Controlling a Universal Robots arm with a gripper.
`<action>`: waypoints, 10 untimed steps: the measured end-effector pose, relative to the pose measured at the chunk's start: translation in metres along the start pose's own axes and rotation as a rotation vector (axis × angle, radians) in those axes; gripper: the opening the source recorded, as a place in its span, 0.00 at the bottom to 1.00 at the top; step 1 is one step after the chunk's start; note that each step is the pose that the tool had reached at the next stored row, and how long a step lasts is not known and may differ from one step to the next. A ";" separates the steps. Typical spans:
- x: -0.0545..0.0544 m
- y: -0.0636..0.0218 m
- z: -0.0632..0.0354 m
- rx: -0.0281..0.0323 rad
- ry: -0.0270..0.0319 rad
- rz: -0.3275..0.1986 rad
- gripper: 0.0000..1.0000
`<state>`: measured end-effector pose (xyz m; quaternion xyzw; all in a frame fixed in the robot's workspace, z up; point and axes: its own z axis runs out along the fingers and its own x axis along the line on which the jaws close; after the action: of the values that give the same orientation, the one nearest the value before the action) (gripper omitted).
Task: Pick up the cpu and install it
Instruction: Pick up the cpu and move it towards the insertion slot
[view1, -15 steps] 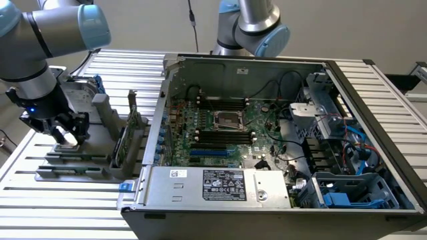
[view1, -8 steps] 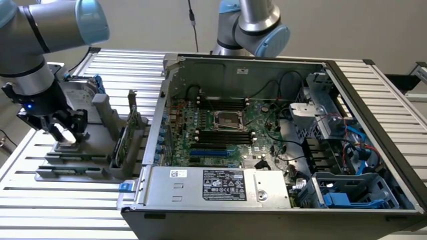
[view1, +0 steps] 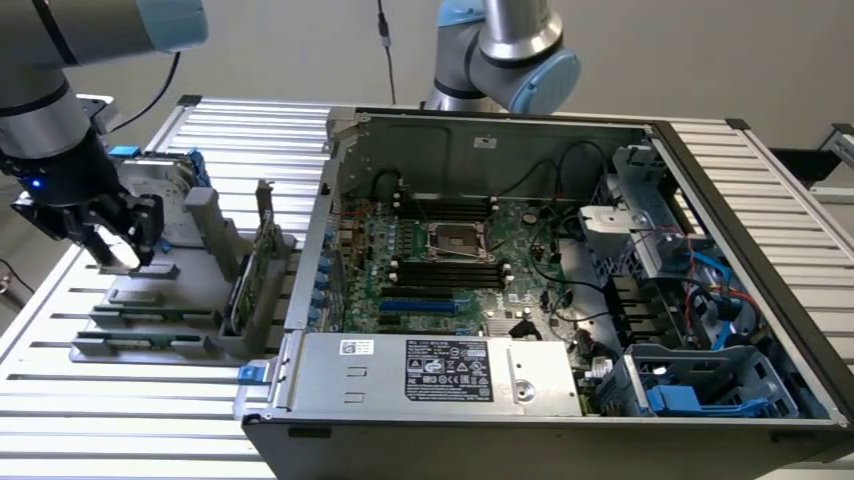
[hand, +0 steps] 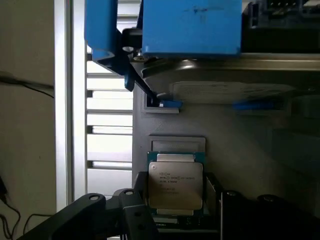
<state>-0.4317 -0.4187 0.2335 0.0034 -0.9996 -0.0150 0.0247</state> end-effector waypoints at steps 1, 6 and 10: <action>0.000 0.0002 -0.0045 0.0000 0.0000 0.000 0.55; 0.001 0.0014 -0.0273 0.0001 0.0000 -0.002 0.55; 0.001 0.0026 -0.0453 0.0002 0.0001 -0.004 0.55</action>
<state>-0.4310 -0.4174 0.2789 0.0053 -0.9996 -0.0149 0.0247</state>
